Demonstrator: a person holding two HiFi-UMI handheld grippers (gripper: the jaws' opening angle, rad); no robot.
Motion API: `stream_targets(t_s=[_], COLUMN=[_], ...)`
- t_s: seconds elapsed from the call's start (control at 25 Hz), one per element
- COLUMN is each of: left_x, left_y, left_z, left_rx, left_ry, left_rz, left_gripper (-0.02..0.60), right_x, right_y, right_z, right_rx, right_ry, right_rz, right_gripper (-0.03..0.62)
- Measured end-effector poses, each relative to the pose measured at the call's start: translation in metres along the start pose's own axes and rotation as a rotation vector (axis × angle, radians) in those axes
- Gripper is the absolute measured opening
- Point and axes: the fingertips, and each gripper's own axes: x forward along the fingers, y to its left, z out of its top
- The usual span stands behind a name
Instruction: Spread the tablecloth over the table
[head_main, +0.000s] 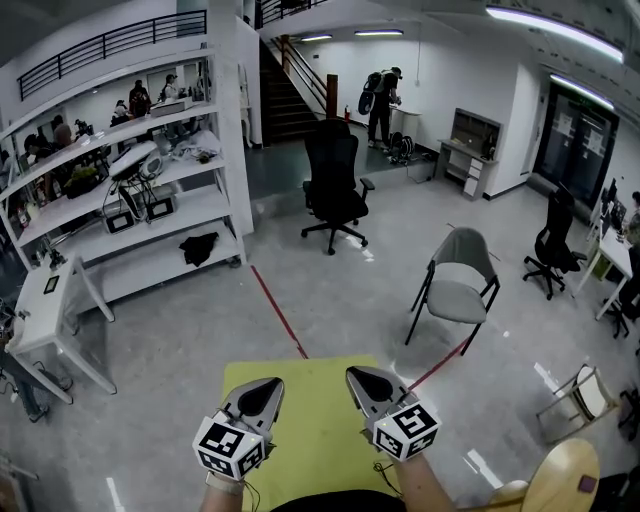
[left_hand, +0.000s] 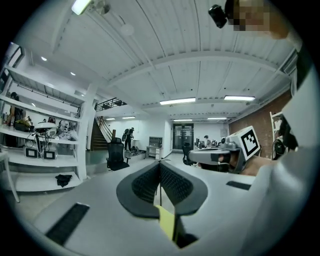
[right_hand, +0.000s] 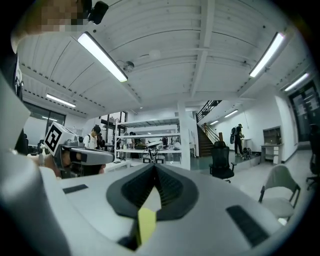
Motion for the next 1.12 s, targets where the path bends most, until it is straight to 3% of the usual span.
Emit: stream_targets(t_s=[0.4,1.12], left_x=[-0.002,-0.009], left_y=[-0.002,-0.004], left_z=[0.012,-0.003], left_rx=[0.018,0.0], left_ry=[-0.03,-0.004], left_rz=[0.02,0.039], left_gripper=[0.012,0.012], right_x=[-0.009,-0.014], right_y=[0.001,0.002], right_z=[0.02,0.005], right_rx=[-0.032,-0.002], right_ry=[-0.069,-0.04], right_rz=[-0.003,-0.005], right_gripper=[0.009,0.009])
